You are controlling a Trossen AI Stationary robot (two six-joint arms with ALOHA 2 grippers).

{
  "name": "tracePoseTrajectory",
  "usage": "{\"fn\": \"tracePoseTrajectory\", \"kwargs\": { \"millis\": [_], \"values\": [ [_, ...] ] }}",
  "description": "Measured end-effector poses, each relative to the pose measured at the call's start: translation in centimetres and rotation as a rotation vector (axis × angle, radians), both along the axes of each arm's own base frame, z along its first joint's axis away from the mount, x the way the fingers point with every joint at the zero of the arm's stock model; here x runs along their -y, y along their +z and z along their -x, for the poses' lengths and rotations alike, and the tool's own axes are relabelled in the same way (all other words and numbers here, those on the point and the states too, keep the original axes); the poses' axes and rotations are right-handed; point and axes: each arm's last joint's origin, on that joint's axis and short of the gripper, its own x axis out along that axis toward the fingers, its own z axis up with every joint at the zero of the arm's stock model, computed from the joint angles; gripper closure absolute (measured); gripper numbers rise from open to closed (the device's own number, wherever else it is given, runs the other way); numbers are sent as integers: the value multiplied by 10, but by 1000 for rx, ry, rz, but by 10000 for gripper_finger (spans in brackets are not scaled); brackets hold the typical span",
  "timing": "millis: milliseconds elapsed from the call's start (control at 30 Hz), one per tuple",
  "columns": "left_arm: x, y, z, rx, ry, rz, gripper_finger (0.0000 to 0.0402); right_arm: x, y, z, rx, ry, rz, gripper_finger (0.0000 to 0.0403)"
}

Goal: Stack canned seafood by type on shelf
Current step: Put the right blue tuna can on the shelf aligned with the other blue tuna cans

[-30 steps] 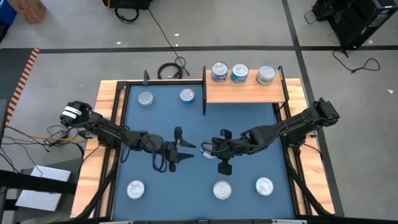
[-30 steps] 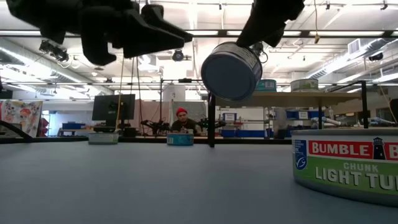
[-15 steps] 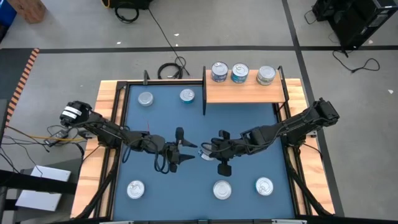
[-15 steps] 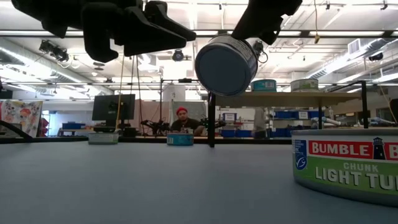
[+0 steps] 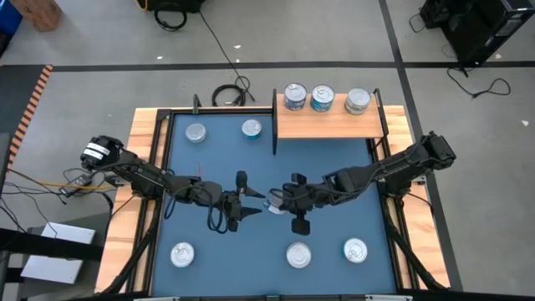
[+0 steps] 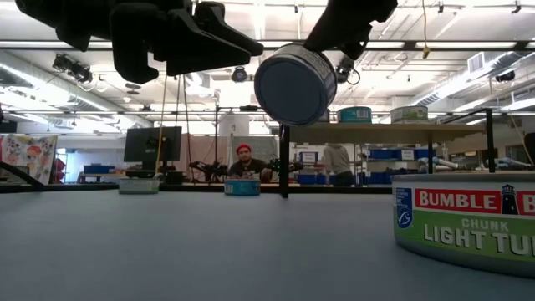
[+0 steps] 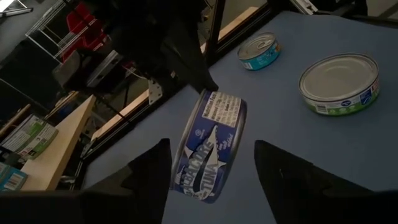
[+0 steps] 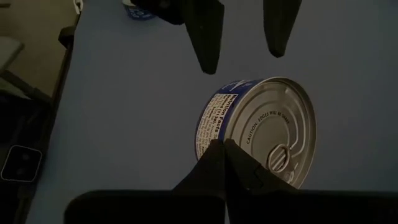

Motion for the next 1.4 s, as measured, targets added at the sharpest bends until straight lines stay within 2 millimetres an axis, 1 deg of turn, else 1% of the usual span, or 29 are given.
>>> {"fn": "tracePoseTrajectory", "kwargs": {
  "millis": [267, 500, 667, 1133, 1233, 1333, 1400],
  "values": [
    [0, 0, 0, 0, 0, 0, 169, 3, 2, -3, 14, 28, -34, 403],
    [0, -1, 0, -7, -14, 5, 169, 8, 2, -5, 27, 37, -14, 403],
    [0, -1, 0, -9, -10, 4, 169, 11, 4, -7, 45, 54, -32, 403],
    [0, -1, 0, -6, 20, 17, 169, 10, 5, -8, 56, 69, -50, 403],
    [-1, -3, 1, -27, 21, 12, 169, 9, 0, -11, 50, 69, -49, 403],
    [-2, -5, 1, -55, 31, 10, 169, 8, -11, -18, 26, 70, -45, 403],
    [-2, -7, 2, -67, 40, 24, 169, 6, -23, -22, -8, 75, -43, 403]
  ]
}}
